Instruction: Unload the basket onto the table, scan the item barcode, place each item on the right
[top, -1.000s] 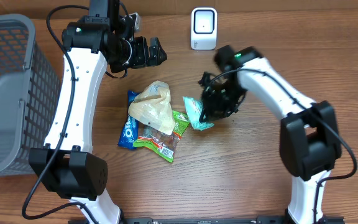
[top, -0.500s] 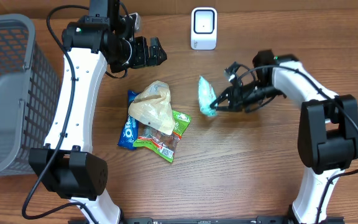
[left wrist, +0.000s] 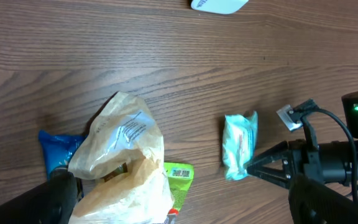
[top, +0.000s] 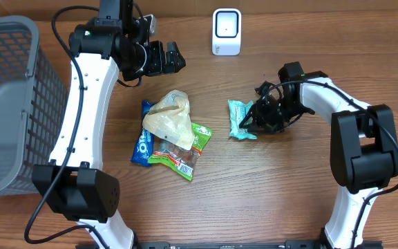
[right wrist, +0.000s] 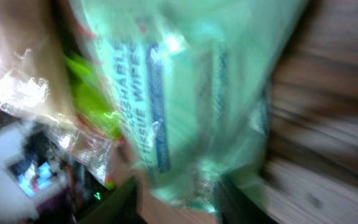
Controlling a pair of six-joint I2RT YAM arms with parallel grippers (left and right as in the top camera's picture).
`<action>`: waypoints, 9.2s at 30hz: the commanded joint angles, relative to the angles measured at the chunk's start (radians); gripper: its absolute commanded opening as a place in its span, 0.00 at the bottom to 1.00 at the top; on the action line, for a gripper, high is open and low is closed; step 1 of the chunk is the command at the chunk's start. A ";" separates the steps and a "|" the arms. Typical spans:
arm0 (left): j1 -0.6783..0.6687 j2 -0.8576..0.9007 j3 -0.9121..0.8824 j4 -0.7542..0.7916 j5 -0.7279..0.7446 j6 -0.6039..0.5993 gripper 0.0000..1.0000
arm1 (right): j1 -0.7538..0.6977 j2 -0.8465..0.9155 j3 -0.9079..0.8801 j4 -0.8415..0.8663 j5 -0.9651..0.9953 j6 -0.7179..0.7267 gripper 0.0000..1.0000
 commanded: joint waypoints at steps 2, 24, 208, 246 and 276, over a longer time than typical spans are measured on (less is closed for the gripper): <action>-0.005 0.002 0.019 0.001 -0.008 0.009 1.00 | 0.000 -0.040 0.111 -0.114 0.242 0.024 0.57; -0.005 0.002 0.019 0.001 -0.008 0.008 1.00 | 0.505 0.056 0.485 -0.235 1.257 0.111 0.53; -0.005 0.002 0.019 0.001 -0.008 0.008 0.99 | -0.340 -0.241 0.158 0.020 0.407 -0.140 1.00; -0.005 0.002 0.019 0.001 -0.008 0.008 1.00 | -0.452 0.234 0.158 -0.032 0.055 -0.475 0.61; -0.005 0.002 0.019 0.001 -0.008 0.008 1.00 | 0.084 -0.360 0.197 -0.289 1.270 0.360 0.04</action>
